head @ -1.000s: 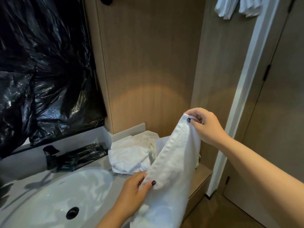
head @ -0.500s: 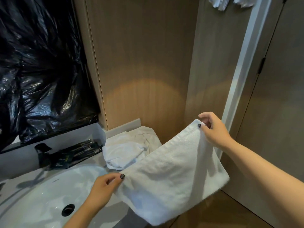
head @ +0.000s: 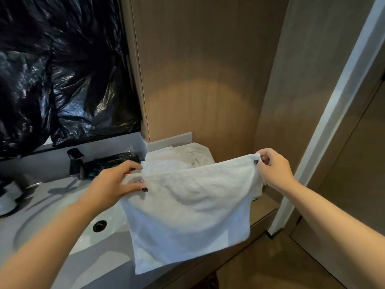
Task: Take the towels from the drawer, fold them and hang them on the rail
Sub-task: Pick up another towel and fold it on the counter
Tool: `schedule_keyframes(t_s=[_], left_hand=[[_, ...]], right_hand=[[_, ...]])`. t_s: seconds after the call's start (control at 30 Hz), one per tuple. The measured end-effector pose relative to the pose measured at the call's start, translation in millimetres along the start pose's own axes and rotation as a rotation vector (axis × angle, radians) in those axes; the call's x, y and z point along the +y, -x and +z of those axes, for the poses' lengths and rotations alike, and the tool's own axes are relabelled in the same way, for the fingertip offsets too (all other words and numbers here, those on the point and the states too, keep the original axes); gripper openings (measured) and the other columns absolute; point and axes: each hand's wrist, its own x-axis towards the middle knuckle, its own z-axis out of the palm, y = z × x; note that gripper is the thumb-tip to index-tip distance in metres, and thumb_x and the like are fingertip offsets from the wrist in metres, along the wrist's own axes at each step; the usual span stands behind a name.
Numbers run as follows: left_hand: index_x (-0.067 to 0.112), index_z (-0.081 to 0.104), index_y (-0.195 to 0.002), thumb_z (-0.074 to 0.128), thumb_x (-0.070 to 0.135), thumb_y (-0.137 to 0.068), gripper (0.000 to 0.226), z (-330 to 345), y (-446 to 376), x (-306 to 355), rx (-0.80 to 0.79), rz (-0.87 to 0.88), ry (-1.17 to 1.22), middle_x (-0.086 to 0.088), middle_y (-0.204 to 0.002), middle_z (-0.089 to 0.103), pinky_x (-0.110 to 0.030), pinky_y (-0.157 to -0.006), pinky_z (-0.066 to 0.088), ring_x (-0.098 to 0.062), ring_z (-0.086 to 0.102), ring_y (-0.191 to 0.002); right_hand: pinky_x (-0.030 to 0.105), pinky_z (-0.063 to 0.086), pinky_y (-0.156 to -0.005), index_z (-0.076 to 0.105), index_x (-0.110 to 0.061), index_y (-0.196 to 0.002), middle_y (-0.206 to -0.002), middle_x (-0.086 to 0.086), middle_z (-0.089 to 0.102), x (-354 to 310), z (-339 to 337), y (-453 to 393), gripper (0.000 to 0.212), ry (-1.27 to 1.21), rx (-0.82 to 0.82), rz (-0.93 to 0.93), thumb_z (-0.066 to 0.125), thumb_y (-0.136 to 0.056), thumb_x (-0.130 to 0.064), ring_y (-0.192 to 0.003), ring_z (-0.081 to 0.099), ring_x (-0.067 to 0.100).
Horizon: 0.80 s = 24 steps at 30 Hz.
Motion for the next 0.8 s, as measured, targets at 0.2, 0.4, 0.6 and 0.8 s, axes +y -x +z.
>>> schedule_keyframes(t_s=[0.2,0.4,0.6,0.8], left_hand=[[0.023,0.073,-0.093,0.067,0.043,-0.089,0.021,-8,-21,-10,0.114,0.006,-0.263,0.007,-0.087,0.065,-0.038,-0.070,0.052,-0.018,0.061,-0.082],[0.021,0.066,-0.086,0.052,0.044,-0.098,0.030,4,-79,-55,0.101,-0.131,-0.434,0.000,-0.084,0.065,-0.039,-0.063,0.052,-0.026,0.062,-0.076],[0.018,0.066,-0.095,0.048,0.032,-0.102,0.024,29,-160,-111,0.137,-0.271,-0.353,-0.007,-0.095,0.065,-0.037,-0.066,0.049,-0.032,0.059,-0.082],[0.015,0.065,-0.093,0.050,0.017,-0.100,0.017,71,-222,-170,0.072,-0.441,-0.116,-0.009,-0.074,0.070,-0.034,-0.061,0.051,-0.024,0.066,-0.071]], right_hand=[[0.028,0.058,-0.054,0.060,-0.023,-0.094,-0.092,0.004,0.064,1,33,-22,0.024,-0.233,-0.016,0.115,0.056,-0.090,0.000,-0.065,0.070,0.019],[0.039,0.062,-0.070,0.059,-0.022,-0.093,-0.098,0.005,0.064,-1,82,-72,0.025,-0.402,0.015,0.155,0.061,-0.089,0.002,-0.077,0.075,0.022],[0.027,0.059,-0.069,0.056,-0.023,-0.091,-0.095,0.005,0.065,-10,140,-138,0.026,-0.392,0.049,0.201,0.063,-0.090,0.003,-0.085,0.072,0.023],[0.034,0.057,-0.084,0.057,-0.023,-0.095,-0.096,-0.001,0.063,5,209,-208,0.025,-0.263,0.096,0.324,0.070,-0.086,-0.003,-0.096,0.063,0.020]])
